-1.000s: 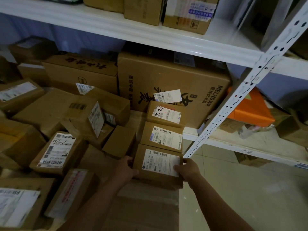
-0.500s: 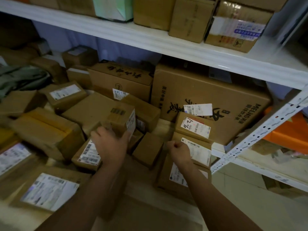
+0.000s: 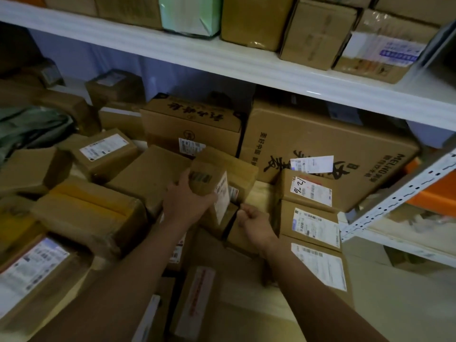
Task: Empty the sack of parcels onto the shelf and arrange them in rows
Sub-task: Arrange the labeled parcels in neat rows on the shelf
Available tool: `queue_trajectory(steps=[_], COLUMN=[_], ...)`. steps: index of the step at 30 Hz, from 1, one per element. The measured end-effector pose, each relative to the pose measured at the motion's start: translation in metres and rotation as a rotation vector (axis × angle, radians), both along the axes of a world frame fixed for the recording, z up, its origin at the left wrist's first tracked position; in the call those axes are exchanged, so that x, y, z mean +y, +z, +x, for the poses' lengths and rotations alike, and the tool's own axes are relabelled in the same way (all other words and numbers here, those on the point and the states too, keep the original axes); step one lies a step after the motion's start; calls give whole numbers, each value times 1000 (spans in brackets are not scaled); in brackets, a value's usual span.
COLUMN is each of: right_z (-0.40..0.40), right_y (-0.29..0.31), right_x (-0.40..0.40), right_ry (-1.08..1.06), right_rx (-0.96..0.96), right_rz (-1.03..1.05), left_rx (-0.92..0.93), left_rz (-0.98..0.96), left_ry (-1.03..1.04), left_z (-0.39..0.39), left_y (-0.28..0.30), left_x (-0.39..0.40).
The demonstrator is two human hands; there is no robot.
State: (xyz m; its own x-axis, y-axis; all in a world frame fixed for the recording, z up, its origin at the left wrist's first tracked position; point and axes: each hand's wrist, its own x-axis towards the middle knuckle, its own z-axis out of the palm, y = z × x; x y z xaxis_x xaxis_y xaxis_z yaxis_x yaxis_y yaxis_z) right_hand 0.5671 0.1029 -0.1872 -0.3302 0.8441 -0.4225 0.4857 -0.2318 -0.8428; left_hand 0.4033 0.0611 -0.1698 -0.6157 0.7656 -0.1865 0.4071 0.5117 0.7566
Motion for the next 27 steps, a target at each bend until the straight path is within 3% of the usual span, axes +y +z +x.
queue_trajectory(steps=[5,8,11,16,23,27], right_z=[0,6,16,55,135,176], right_y=[5,9,11,14,11,6], right_x=[-9,-16,-22,-41,-70,-82], right_ry=[-94,-200,-236,-275,-338,-282], right_rx=[153,294,337,274,222,54], right_rz=[-48,-194,-277,-238,-199,-189], left_rx=[-534,-751,-789,-875,-630,-580], left_rz=[268,274,222,133,34,-25], left_ry=[49,2,-30,-60,-91,-182], left_z=[-9,-4,12,46,118,155], left_y=[1,7,10,5,-8,-11], left_x=[-16,-26,-42,-62,-85,-97])
